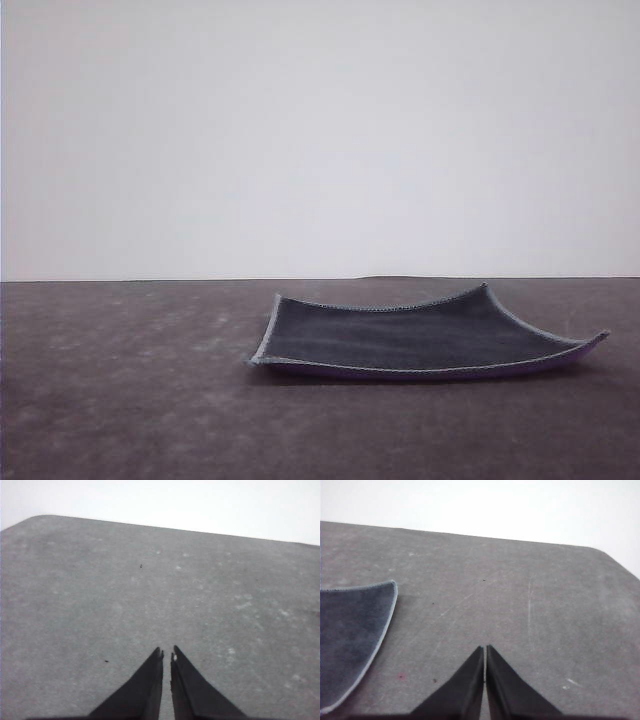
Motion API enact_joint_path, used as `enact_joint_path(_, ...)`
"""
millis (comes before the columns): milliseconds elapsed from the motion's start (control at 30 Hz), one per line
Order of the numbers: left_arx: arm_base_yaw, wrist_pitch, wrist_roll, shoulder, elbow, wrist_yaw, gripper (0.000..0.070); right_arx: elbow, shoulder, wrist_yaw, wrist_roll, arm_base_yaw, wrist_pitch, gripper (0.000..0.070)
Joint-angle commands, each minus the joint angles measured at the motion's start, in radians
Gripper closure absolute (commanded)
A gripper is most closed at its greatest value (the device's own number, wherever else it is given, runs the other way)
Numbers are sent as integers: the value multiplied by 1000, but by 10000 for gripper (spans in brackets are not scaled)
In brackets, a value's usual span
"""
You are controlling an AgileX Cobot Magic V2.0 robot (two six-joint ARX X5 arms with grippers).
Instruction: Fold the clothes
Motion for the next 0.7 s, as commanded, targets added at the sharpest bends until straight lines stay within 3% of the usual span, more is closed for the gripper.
enact_joint_path(0, 2, -10, -40, 1, -17, 9, 684, -6, -1, -1, 43, -1, 17, 700)
enact_joint_path(133, 1, -9, -42, 1, 16, 91, 684, 16, 0, -1, 150, -1, 45, 700)
enact_joint_path(233, 0, -10, -69, 19, 80, 98, 684, 57, 21, -3, 230, -1, 42, 700)
enact_joint_path(367, -2, -11, -132, 105, 209, 95, 684, 149, 101, -84, 293, 0, 31, 700)
enact_joint_path(567, -3, -35, -139, 409, 435, 104, 684, 397, 371, -107, 260, 0, -111, 700)
enact_joint_path(667, -8, -31, -123, 622, 561, 175, 684, 537, 534, -131, 230, 0, -165, 700)
